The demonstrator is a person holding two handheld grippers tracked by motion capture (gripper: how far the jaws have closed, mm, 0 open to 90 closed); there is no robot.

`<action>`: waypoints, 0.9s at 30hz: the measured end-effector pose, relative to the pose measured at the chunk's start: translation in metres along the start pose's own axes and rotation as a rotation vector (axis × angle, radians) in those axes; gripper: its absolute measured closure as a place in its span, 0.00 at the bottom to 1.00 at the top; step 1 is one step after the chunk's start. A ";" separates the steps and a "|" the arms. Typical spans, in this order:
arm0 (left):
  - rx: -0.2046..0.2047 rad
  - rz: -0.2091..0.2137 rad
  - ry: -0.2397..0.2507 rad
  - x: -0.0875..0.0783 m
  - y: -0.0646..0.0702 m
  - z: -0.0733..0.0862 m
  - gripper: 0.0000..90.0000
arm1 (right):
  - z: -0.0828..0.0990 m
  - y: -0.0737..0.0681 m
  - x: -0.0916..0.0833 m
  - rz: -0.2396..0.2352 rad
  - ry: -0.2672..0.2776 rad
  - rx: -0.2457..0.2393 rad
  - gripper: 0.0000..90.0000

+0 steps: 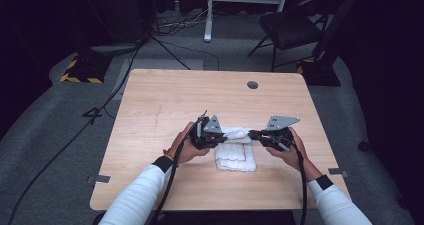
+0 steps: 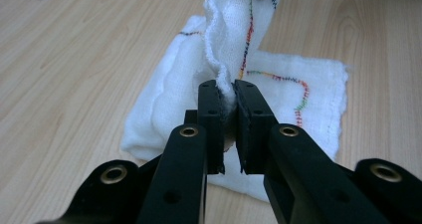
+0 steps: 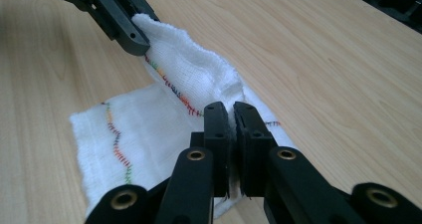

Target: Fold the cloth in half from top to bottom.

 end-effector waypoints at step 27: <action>0.040 0.068 -0.105 0.000 0.042 0.031 0.89 | 0.040 -0.038 -0.007 -0.100 -0.109 -0.002 0.93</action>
Point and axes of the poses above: each handheld gripper's, and its own axes: x roughly forward along the jaws, z roughly out of its underside, y roughly to its right, the point moved 6 cm from there along x, roughly forward along the jaws, and after that the axes turned 13 degrees about y, right-handed, at the moved point
